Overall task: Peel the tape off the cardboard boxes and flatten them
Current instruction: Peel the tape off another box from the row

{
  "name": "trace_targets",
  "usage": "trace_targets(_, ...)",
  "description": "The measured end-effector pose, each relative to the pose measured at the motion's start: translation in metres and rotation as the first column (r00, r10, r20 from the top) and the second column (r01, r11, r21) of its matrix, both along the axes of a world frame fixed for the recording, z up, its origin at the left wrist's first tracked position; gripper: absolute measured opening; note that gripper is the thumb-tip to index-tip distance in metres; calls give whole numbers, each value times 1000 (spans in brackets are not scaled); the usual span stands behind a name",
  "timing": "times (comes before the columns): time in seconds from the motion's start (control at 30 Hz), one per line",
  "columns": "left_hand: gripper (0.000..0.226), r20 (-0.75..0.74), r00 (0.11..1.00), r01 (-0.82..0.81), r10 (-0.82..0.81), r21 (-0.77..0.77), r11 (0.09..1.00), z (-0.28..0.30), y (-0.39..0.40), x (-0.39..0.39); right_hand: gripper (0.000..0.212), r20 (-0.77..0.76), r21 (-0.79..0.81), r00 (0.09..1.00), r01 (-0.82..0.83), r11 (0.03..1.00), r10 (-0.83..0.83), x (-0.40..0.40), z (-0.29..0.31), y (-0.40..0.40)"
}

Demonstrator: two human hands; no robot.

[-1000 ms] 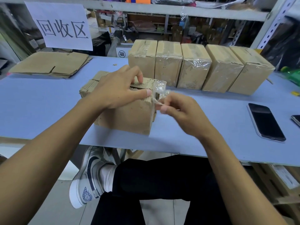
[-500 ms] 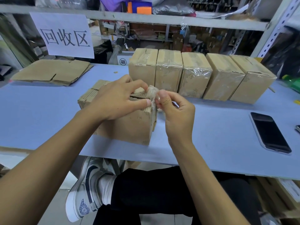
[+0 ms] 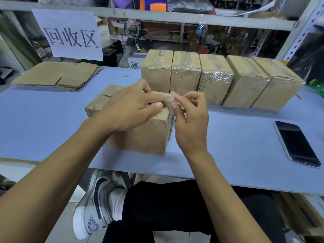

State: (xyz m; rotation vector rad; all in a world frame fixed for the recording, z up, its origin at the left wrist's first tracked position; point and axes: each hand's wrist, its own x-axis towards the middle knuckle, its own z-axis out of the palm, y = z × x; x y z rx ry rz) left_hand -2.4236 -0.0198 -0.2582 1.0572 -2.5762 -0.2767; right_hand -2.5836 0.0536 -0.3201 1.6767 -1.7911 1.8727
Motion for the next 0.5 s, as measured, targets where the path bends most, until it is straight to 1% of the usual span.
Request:
trace_targets(0.03, 39, 1, 1000, -3, 3, 0, 1000, 0, 0, 0, 26, -27, -15, 999, 16, 1000, -16, 2, -1, -1)
trace_targets(0.1, 40, 7, 1000, -8, 8, 1, 1000, 1, -1, 0, 28, -26, -25, 999, 36, 999, -36, 3, -2, -3)
trace_targets(0.2, 43, 14, 1000, -12, 12, -4, 1000, 2, 0, -1, 30, 92, 3, 994, 52, 999, -52, 7, -2, -1)
trace_targets(0.27, 44, 9, 1000, -15, 15, -6, 1000, 1, -1, -1, 40, 176, 36, 984, 22, 999, -28, 9, 0, 4)
trace_targets(0.33, 43, 8, 1000, -16, 16, -10, 1000, 0, -3, -2, 57, 175, 31, 979, -111, 993, 104, 4, -1, 10)
trace_targets(0.37, 43, 11, 1000, -15, 15, -18, 1000, 0, -3, -2, 57, 169, 29, 965, -208, 978, 201, 1, -1, 12)
trace_targets(0.4, 43, 14, 1000, -14, 14, -28, 1000, -1, -3, -2, 51, 193, 34, 938, -299, 954, 288, -2, -2, 13)
trace_targets(0.43, 45, 15, 1000, -11, 11, -37, 999, -2, -3, -2, 44, 269, 33, 900, -364, 931, 342, -5, -2, 11)
trace_targets(0.5, 48, 0, 1000, -11, 11, -26, 1000, -2, -3, -2, 32, 418, 11, 840, -385, 923, 346, -15, 1, 2)
